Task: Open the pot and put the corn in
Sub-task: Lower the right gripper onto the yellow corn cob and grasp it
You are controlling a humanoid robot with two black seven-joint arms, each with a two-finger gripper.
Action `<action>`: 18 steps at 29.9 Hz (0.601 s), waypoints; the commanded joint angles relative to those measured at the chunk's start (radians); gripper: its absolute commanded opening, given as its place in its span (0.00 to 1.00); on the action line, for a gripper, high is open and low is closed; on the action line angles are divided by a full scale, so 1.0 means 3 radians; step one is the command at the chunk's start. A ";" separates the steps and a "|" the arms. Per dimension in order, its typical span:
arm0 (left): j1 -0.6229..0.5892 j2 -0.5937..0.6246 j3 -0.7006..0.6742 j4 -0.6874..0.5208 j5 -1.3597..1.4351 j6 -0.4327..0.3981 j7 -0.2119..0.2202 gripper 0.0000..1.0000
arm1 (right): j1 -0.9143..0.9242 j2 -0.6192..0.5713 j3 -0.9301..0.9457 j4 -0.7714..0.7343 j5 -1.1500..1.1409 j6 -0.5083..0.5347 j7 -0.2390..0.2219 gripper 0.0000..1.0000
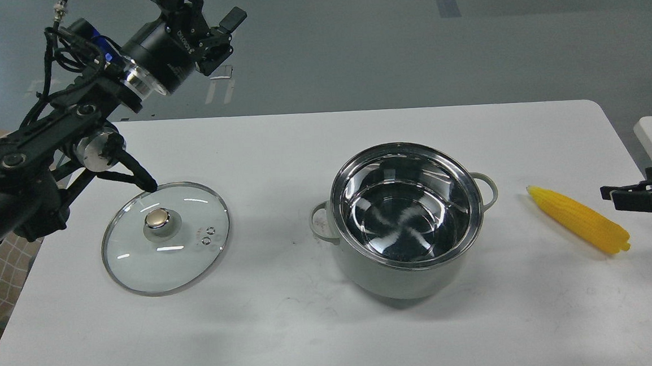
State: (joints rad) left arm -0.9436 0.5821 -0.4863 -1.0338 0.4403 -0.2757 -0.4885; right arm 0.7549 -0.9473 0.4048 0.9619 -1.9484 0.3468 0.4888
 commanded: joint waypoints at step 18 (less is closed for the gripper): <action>0.0057 0.0039 -0.0036 -0.0051 0.0000 -0.0155 -0.0001 0.98 | 0.0050 0.0774 -0.0531 -0.0726 -0.0444 -0.0399 0.0000 0.41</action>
State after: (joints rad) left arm -0.9266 0.5951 -0.4958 -1.0486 0.4402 -0.3216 -0.4887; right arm 0.7647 -0.7398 0.2668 0.7652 -2.0693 0.2428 0.4887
